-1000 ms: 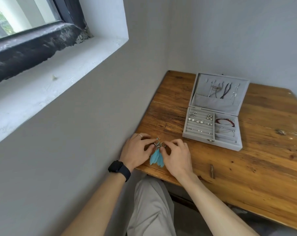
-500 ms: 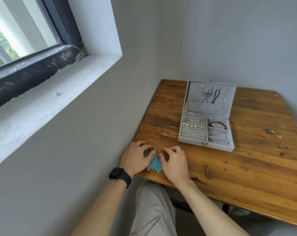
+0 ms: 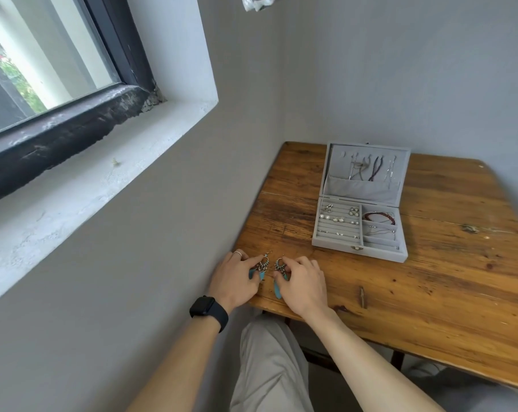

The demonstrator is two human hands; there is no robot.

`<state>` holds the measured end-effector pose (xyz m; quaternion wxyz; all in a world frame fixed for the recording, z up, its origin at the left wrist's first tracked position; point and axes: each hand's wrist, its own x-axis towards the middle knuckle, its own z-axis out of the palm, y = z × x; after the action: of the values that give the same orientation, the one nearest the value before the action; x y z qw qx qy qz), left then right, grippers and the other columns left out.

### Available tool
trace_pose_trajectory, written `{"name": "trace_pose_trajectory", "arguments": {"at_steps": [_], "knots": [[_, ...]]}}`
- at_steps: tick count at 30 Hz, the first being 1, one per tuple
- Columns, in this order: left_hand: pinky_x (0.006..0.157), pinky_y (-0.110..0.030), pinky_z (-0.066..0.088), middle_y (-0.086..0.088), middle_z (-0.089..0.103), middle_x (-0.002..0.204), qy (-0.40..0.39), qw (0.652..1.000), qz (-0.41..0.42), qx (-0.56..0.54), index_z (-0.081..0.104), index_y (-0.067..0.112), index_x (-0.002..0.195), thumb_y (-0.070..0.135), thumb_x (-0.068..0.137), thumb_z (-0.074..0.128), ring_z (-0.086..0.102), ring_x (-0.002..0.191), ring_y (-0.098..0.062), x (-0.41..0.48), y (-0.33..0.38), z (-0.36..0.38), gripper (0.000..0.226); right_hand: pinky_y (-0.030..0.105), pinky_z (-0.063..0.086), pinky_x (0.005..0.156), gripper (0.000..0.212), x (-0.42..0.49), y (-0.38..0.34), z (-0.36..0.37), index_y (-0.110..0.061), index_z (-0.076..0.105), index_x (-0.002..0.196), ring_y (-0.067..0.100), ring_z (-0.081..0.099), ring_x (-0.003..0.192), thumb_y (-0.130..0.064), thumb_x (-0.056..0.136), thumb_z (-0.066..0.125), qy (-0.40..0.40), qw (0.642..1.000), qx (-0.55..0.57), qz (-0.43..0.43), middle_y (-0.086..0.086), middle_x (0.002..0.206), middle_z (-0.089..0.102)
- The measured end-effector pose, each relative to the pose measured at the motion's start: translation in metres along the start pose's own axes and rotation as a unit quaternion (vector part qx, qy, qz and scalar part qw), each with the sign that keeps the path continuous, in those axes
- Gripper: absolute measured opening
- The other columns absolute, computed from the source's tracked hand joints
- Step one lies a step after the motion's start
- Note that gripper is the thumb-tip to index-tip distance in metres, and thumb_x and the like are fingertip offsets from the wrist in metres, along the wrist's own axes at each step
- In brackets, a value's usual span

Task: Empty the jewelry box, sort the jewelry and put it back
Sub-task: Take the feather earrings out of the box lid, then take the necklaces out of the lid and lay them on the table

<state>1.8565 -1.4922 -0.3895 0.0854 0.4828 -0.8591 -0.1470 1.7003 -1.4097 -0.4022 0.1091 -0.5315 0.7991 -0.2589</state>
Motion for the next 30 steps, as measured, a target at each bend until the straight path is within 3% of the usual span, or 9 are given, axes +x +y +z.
{"name": "trace_pose_trajectory", "arguments": {"at_steps": [8,12,21,30], "knots": [[0.099,-0.033,0.047,0.004,0.055,0.122,-0.008,1.0,-0.006,-0.014,0.051,0.039,0.14,0.044,0.093,0.049,0.048,0.119,-0.016,-0.002,0.004,-0.006,0.048,0.033,0.044,0.098,0.048,-0.004,0.003,-0.009,-0.024,0.055,0.141,0.015,0.051,0.111,-0.042,0.096,0.058,-0.008,0.997,0.077,0.0,-0.007,0.116,0.06],[0.099,-0.033,0.048,0.003,0.054,0.13,-0.011,1.0,-0.009,-0.015,0.05,0.038,0.141,0.043,0.097,0.048,0.048,0.123,-0.017,-0.001,0.011,-0.01,0.044,0.025,0.041,0.099,0.043,-0.008,0.013,-0.023,-0.024,0.057,0.137,0.012,0.052,0.117,-0.038,0.096,0.059,0.0,0.995,0.101,-0.023,-0.008,0.125,0.059],[0.112,-0.037,0.039,0.002,0.04,0.155,0.036,0.997,0.07,-0.005,0.047,0.036,0.145,0.043,0.098,0.049,0.038,0.14,-0.019,0.022,0.059,-0.016,0.048,0.021,0.039,0.101,0.035,-0.011,0.051,-0.087,-0.02,0.065,0.13,0.013,0.055,0.122,-0.028,0.095,0.062,0.072,0.993,0.047,-0.084,-0.007,0.13,0.062],[0.115,-0.035,0.026,0.0,0.039,0.156,0.07,0.988,0.139,0.01,0.046,0.034,0.146,0.038,0.099,0.048,0.03,0.145,-0.02,0.101,0.125,-0.031,0.048,0.026,0.041,0.103,0.036,0.051,0.082,-0.156,-0.021,0.064,0.132,0.014,0.053,0.124,-0.031,0.097,0.06,0.12,0.988,-0.012,-0.094,-0.008,0.132,0.062]]}}
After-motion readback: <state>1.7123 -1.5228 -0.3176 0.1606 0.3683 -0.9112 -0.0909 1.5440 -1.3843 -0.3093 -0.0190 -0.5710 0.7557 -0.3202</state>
